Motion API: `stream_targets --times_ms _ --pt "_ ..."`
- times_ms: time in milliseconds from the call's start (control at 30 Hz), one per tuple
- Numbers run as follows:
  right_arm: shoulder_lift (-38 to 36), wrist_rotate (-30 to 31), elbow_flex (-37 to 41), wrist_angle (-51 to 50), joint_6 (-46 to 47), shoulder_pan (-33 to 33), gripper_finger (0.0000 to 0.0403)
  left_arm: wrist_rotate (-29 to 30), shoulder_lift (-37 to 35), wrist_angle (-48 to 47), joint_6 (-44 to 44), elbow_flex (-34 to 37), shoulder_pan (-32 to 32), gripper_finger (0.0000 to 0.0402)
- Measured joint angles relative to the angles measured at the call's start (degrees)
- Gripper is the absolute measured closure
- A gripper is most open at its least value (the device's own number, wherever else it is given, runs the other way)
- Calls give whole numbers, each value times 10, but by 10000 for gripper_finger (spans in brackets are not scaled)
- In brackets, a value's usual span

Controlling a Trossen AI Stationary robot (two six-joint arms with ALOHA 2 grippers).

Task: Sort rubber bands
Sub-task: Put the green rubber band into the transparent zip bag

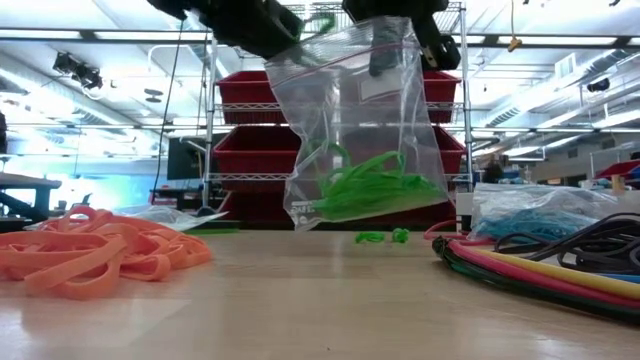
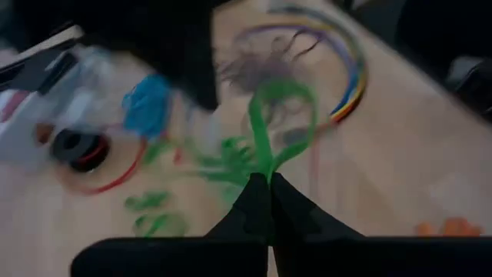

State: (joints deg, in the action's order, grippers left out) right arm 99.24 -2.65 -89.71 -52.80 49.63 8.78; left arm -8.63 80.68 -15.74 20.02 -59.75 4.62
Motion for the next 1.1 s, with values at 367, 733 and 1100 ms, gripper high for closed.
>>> stream_targets --times_ms 367,733,1100 --pt "0 -3 0 -2 18 23 403 118 -9 -70 39 0 -42 397" --pt "0 -5 0 -6 29 43 403 46 11 47 47 93 -128 397" --pt "0 -4 0 -7 26 43 403 -14 54 198 12 205 -153 327"
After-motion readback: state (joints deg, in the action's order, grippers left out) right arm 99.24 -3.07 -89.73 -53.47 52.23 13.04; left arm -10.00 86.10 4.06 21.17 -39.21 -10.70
